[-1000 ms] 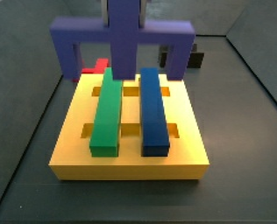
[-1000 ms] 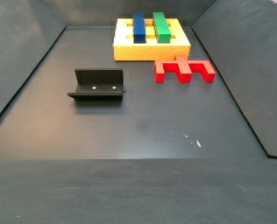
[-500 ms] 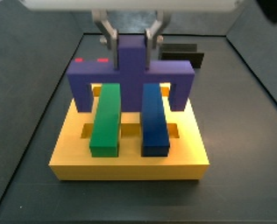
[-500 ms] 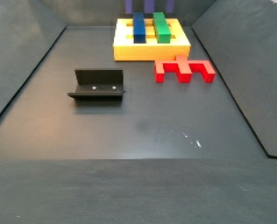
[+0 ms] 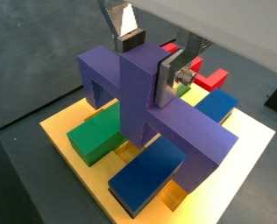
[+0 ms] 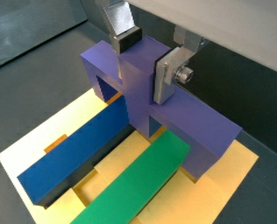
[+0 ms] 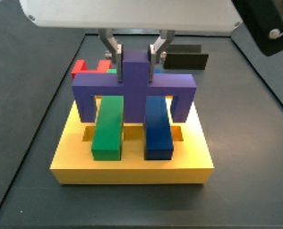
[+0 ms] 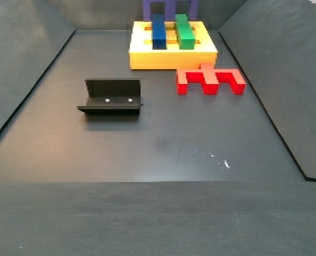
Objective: Pick up the purple object. Move up. Place the purple object on the fixture. Regrasp the purple object. Move to above the board. Insert the purple object.
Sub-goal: Insert the purple object.
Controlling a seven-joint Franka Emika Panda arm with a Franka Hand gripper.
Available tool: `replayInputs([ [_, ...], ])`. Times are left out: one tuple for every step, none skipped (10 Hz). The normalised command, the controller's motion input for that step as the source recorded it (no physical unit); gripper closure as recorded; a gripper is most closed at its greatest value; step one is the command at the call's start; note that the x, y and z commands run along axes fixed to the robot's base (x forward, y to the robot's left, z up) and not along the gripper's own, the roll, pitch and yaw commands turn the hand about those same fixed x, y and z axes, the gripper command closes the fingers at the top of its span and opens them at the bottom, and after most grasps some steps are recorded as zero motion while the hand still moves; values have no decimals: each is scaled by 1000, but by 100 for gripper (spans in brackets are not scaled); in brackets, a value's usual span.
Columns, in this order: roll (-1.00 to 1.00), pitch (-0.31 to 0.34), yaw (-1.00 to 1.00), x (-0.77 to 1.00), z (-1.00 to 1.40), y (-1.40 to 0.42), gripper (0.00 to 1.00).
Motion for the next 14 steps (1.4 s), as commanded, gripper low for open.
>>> replayInputs([
  [61,0,46,0,-231,-20,100],
  [60,0,40,0,-209,-20,100],
  [26,0,0,-29,-194,-51,100],
  [0,-6,0,0,-209,-77,100],
  [3,-11,0,6,-200,-97,100],
  [0,-14,0,103,-151,-114,100],
  [-1,-90,0,157,-137,-63,100],
  [0,-56,0,17,-186,0,100],
  [0,-17,0,117,-169,0,100],
  [0,-16,-14,54,-197,0,100],
  [0,-43,-11,43,-214,0,100],
  [-100,-91,-51,37,-174,0,100],
  [-177,-140,-126,0,-109,0,100],
  [-164,-166,-123,0,-123,-6,100],
])
